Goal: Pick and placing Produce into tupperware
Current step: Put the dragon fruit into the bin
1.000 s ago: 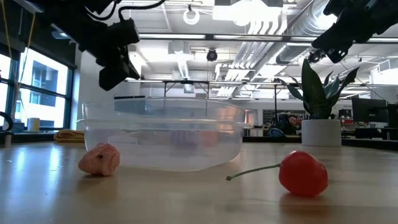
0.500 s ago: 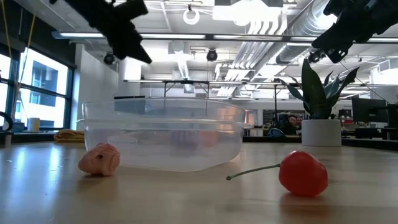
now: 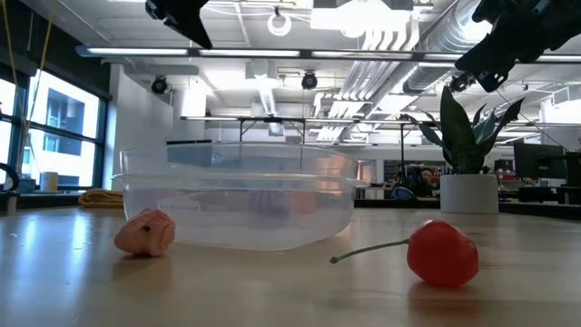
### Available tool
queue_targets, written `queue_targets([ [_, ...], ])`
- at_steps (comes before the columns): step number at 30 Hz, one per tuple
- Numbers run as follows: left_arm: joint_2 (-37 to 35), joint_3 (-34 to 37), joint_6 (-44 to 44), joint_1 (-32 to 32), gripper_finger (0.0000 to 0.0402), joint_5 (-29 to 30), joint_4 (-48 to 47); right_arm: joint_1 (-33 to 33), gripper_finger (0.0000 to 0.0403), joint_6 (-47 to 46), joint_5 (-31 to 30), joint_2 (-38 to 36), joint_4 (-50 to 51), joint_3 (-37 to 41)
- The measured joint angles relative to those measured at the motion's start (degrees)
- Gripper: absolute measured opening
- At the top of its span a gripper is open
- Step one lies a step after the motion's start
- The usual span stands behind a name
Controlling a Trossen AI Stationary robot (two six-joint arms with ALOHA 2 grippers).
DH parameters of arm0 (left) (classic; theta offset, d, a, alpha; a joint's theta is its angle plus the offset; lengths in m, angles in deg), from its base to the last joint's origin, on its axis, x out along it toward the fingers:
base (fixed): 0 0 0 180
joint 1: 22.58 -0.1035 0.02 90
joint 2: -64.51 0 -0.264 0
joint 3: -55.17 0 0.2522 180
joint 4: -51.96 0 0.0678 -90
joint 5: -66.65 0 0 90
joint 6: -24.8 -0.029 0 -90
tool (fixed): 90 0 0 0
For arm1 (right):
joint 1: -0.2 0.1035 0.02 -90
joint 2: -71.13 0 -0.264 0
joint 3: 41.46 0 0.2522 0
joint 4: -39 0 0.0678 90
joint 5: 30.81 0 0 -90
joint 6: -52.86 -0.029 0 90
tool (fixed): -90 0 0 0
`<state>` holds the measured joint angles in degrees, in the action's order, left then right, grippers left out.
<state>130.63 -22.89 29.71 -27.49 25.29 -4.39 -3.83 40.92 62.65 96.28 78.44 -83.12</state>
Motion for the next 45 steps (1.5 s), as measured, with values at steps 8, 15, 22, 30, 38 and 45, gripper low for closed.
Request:
queue_targets([
  [8,0.01,-0.25,0.1,0.04,0.0001,-1.61,0.04,0.01,0.0,0.0,0.01,0.02,0.0,0.0],
  [15,0.47,-0.25,0.52,0.0,0.0001,-3.03,2.56,0.0,0.0,0.0,0.0,0.01,0.0,0.0],
  [22,2.49,-0.25,24.58,-5.71,0.0001,-15.11,-2.63,0.02,0.0,0.0,0.0,0.01,0.0,0.0],
  [30,3.11,-0.28,31.22,-17.12,0.0,-30.49,-2.41,0.01,0.0,0.0,-0.01,0.02,0.0,0.0],
  [38,8.1,-0.25,55.19,-20.16,0.0,-45.86,-17.91,0.0,0.0,0.0,-0.01,0.02,0.22,0.0],
  [45,8.8,-0.25,64.66,-20.2,0.0,-51.19,-29.48,0.02,0.0,0.0,-0.01,0.02,0.22,0.0],
])
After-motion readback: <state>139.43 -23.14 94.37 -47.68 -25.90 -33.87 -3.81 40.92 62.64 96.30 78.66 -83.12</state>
